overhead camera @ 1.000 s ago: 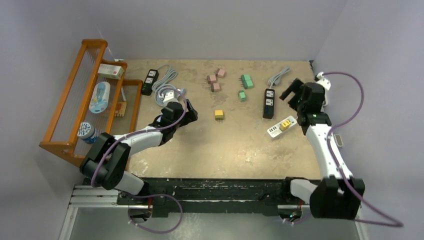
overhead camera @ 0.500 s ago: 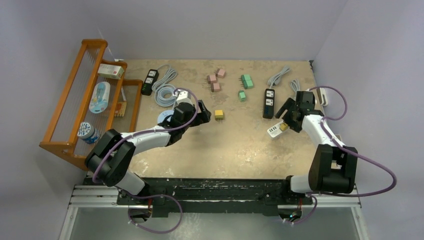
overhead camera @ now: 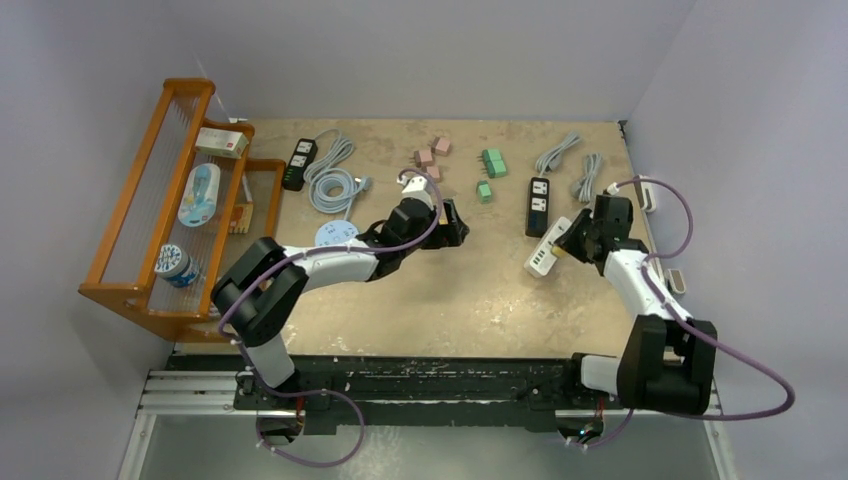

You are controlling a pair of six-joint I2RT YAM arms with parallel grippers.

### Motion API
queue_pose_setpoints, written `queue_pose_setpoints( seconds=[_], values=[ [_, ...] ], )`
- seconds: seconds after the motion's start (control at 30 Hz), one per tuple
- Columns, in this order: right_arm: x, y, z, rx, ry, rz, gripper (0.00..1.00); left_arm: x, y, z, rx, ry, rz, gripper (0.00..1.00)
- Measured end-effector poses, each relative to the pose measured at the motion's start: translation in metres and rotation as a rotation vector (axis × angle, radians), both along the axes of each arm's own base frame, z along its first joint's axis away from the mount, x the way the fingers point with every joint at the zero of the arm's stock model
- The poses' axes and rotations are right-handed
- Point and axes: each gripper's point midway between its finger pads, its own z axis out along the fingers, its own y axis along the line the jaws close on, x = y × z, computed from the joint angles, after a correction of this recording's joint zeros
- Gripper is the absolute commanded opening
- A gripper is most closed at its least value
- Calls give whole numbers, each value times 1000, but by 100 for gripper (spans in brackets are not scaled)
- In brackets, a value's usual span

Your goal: Pull the plug off the socket

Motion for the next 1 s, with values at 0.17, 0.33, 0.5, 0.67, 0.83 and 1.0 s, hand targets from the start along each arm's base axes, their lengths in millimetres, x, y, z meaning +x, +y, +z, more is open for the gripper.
queue_pose_setpoints(
  seconds=[0.17, 0.33, 0.5, 0.67, 0.83, 1.0],
  values=[
    [3, -3, 21, -12, -68, 14, 0, 0, -29, -1, -26, 5, -68, 87],
    [-5, -20, 65, -79, -227, -55, 0, -7, -37, -11, -20, 25, -100, 87],
    [-1, -32, 97, -89, -338, -94, 0, -10, -64, -6, -45, 9, -190, 87],
    [0, -25, 89, -64, -318, -60, 0, -27, -118, 16, -132, -62, -339, 87],
    [3, -17, 87, -33, -322, -23, 0, -37, -158, 30, -210, -89, -454, 87],
    [4, -11, 91, -12, -352, 6, 0, -32, -180, 27, -256, -72, -502, 87]
  ],
)
